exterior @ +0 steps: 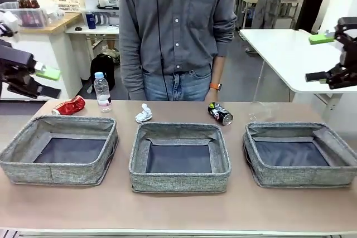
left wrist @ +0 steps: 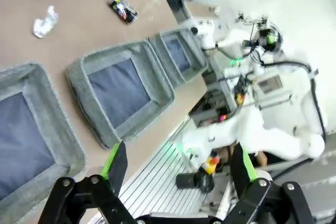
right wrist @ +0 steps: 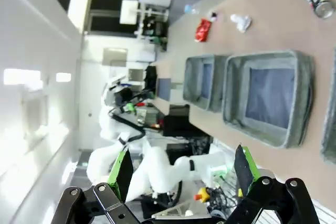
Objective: Sort the waste into the appropriate baskets.
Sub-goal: Pick up the waste item pointed out by the person.
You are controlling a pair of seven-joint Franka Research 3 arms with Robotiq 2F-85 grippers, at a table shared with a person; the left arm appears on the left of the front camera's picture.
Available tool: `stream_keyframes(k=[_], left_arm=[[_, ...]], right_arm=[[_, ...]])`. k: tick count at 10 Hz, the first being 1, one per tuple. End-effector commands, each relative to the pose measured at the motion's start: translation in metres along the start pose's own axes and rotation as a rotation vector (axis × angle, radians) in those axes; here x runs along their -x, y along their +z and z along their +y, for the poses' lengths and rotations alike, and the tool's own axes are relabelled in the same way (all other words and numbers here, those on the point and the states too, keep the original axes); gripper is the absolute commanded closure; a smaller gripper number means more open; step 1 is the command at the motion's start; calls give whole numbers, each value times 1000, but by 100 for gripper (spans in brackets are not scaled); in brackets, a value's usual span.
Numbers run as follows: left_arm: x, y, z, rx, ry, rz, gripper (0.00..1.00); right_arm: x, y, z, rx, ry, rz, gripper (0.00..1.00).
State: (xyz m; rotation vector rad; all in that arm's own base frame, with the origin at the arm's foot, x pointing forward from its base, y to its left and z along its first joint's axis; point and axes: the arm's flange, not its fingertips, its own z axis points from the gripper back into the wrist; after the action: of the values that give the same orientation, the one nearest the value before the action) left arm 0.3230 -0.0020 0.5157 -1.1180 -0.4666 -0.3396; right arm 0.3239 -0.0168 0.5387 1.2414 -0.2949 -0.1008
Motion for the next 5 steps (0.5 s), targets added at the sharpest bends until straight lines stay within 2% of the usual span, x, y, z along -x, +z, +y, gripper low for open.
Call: stream_keyframes(k=[1,5], left_arm=[[3,-9,-10,-13,-68,69,0],[3,-9,-10,-13,-68,69,0]], right_arm=[[8,9,10,-31,3,14,0],[8,9,10,-31,3,14,0]])
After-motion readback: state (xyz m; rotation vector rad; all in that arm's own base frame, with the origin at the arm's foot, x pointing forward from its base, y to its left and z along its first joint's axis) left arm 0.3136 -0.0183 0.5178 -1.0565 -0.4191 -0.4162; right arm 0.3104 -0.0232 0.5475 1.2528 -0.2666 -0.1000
